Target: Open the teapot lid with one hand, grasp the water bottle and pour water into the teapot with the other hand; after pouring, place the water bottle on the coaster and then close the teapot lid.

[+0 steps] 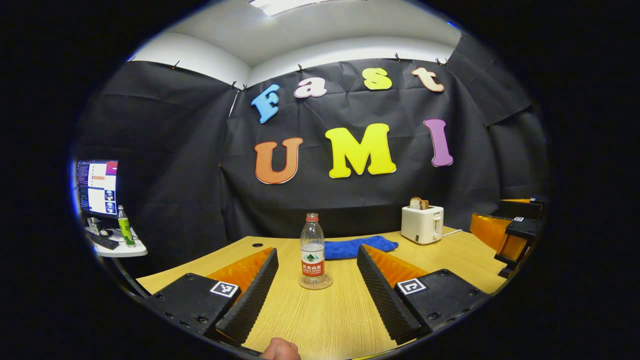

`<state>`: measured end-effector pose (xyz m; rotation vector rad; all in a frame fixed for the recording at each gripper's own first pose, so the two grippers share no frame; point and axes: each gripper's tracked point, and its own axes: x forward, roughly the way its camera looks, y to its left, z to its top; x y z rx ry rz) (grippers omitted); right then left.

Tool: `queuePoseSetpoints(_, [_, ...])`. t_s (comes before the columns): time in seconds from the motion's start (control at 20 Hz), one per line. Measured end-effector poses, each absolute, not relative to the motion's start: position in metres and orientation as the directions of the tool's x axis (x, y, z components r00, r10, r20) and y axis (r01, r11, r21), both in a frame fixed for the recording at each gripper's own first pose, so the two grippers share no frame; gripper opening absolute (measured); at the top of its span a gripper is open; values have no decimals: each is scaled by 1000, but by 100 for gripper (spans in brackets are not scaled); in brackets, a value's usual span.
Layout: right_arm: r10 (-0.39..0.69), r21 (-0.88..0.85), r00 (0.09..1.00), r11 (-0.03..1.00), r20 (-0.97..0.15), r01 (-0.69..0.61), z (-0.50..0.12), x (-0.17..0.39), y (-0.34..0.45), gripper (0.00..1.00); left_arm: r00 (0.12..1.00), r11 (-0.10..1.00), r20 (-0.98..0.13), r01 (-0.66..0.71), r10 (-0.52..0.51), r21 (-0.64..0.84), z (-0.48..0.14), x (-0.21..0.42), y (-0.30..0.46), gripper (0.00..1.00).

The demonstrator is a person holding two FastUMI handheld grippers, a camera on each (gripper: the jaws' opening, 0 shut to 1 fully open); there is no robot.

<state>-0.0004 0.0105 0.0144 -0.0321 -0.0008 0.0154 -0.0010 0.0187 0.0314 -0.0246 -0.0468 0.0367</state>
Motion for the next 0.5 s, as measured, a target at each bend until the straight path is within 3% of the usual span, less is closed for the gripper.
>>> queuePoseSetpoints(0.5, [15, -75, 1000, 997, 10, -15, 27, 1, 29, 95, 998, 998, 34, -51, 52, -43, 25, 6, 37, 99])
